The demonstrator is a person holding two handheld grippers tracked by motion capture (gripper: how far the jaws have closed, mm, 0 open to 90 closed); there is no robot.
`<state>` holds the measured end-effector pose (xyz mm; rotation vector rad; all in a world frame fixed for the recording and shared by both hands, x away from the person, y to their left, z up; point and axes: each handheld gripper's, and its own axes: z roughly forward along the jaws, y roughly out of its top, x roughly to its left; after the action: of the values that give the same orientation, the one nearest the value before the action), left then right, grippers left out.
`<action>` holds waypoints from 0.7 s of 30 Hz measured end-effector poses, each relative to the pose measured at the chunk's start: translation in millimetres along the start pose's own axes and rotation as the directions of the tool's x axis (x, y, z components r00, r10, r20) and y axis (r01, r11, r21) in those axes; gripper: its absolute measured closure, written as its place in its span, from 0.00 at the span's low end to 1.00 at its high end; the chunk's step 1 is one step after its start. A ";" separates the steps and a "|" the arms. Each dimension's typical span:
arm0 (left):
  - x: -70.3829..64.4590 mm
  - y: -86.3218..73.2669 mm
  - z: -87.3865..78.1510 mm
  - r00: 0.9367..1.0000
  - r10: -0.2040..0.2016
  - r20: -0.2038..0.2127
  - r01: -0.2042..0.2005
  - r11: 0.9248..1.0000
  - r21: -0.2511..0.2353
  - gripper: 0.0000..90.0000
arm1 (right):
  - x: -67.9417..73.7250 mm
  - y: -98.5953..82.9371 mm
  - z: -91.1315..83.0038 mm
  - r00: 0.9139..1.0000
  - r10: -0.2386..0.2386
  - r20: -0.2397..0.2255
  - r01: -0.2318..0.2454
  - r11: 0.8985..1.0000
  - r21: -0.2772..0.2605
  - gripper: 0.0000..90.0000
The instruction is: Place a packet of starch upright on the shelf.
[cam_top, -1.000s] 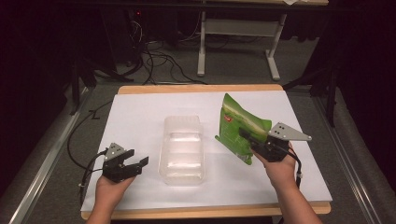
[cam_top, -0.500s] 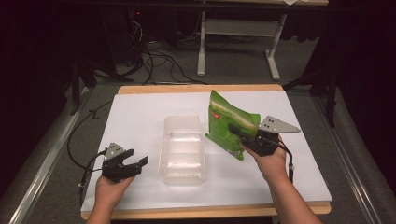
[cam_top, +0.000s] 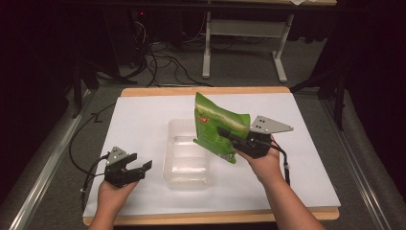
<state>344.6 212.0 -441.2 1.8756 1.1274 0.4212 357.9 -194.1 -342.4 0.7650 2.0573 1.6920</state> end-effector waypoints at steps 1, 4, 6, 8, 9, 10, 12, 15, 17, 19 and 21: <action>0.3 0.0 -0.5 1.000 -0.007 0.005 0.007 1.000 -0.002 0.34 | 1.5 0.4 2.5 1.000 -0.002 -0.008 0.002 1.000 0.003 0.92; -0.4 0.7 -1.5 1.000 -0.017 0.020 0.017 1.000 -0.014 0.34 | 5.8 2.0 9.6 1.000 -0.003 -0.030 0.003 1.000 0.006 0.92; -0.9 0.5 -1.0 1.000 -0.011 0.018 0.012 1.000 -0.012 0.34 | 8.4 4.0 14.2 0.999 -0.014 -0.042 0.014 1.000 0.008 0.92; -0.8 0.3 -0.6 1.000 -0.011 0.017 0.011 1.000 -0.008 0.34 | 10.7 5.9 17.7 0.998 -0.017 -0.060 0.017 1.000 0.006 0.92; -0.8 0.2 -0.4 1.000 -0.012 0.019 0.012 1.000 -0.007 0.34 | 11.8 6.6 18.9 0.998 -0.016 -0.065 0.017 1.000 0.007 0.92; -0.9 0.1 -0.4 1.000 -0.014 0.022 0.014 1.000 -0.007 0.34 | 12.7 7.6 20.4 0.997 -0.017 -0.071 0.018 1.000 0.008 0.92; -1.6 0.1 0.2 1.000 -0.012 0.026 0.012 1.000 -0.003 0.34 | 15.7 9.6 24.6 0.995 -0.014 -0.094 0.014 1.000 0.004 0.92; -2.1 0.4 0.3 1.000 -0.010 0.028 0.010 1.000 -0.003 0.34 | 17.9 9.9 27.6 0.994 -0.013 -0.107 0.013 1.000 0.002 0.92; -2.0 0.2 0.4 1.000 -0.006 0.028 0.006 1.000 0.001 0.34 | 19.5 9.7 30.2 0.993 -0.013 -0.120 0.013 1.000 -0.001 0.92; -1.8 0.0 0.9 1.000 -0.008 0.030 0.008 1.000 0.003 0.34 | 20.8 9.8 32.4 0.992 -0.011 -0.129 0.011 1.000 -0.001 0.92; -2.0 -0.1 1.5 0.999 -0.007 0.034 0.006 1.000 0.007 0.34 | 22.6 10.5 34.2 0.992 -0.006 -0.127 0.006 1.000 -0.006 0.92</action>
<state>344.5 209.6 -441.8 1.8779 1.1133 0.3809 362.4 -152.3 -338.2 0.6640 2.1357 1.7845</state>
